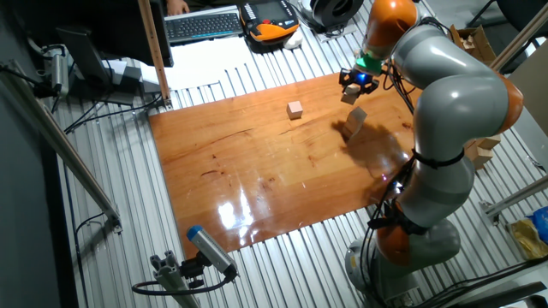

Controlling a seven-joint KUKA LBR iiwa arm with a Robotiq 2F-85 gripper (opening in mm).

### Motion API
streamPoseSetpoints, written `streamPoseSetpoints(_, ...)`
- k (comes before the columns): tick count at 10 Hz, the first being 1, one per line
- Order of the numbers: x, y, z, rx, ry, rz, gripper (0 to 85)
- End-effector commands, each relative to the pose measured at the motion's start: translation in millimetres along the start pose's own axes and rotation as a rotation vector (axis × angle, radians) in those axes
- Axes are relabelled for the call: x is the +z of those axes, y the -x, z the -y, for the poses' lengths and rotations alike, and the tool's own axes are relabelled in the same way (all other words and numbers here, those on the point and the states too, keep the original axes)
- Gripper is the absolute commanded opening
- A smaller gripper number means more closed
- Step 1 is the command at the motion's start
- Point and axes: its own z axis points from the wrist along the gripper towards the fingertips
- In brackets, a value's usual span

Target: Stack the blocks in a vertical line of five

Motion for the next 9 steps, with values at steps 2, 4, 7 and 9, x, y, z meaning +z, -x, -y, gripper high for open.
streamPoseSetpoints(2, 0.1, -0.5, 8.1, 0.03, 0.002, -0.003, 0.0)
streamPoseSetpoints(4, 0.4, -0.6, 15.6, 0.065, 0.0, 0.0, 0.0)
streamPoseSetpoints(7, 1.6, -1.8, 30.5, 0.166, -0.019, 0.002, 0.0)
streamPoseSetpoints(9, 0.9, -3.3, 31.8, 0.291, -0.07, 0.032, 0.0)
